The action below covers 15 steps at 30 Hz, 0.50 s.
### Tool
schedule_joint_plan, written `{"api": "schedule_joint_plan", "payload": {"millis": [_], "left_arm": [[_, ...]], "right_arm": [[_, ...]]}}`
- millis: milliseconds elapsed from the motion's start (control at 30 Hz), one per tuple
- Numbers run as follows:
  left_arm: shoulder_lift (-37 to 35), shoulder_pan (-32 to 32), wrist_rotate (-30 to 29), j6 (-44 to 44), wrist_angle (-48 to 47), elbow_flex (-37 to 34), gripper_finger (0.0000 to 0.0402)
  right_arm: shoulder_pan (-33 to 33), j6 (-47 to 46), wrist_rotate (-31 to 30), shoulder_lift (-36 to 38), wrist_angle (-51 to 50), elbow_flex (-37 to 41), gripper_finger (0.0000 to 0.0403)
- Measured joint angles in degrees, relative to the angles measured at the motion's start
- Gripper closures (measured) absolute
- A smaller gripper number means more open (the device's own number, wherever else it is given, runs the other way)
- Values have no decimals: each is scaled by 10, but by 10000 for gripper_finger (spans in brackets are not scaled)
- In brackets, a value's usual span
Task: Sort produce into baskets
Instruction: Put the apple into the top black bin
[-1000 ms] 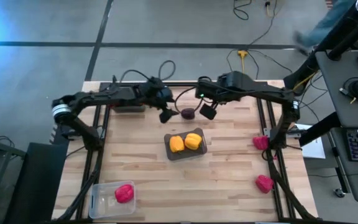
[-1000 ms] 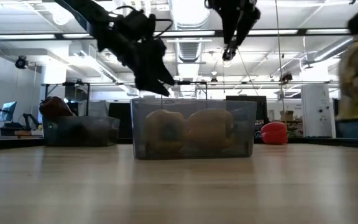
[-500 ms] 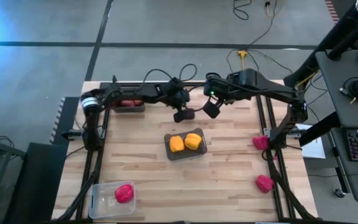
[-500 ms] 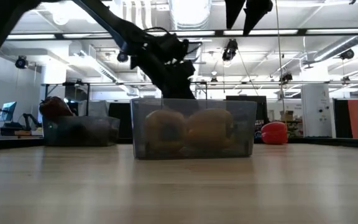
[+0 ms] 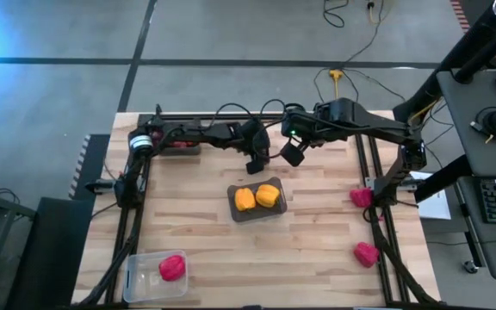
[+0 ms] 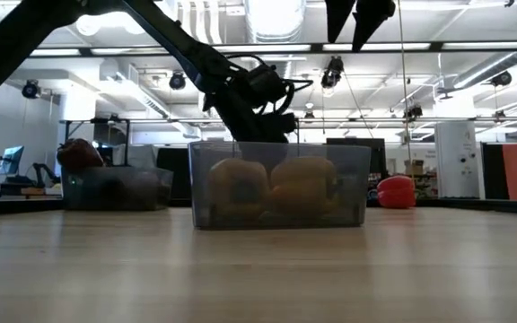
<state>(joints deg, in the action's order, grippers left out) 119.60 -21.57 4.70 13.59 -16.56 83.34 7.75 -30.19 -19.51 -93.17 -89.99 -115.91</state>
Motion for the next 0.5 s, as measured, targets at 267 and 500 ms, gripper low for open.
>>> {"api": "schedule_joint_plan", "payload": {"millis": [267,500], "left_arm": [[6,4,-42,-4,-24,-5,144],[-36,-1,-105,-12,-121,-6,178]], "right_arm": [[0,-7,0,0,0,18,3],[-12,-28,8,1,0,22,3]]}}
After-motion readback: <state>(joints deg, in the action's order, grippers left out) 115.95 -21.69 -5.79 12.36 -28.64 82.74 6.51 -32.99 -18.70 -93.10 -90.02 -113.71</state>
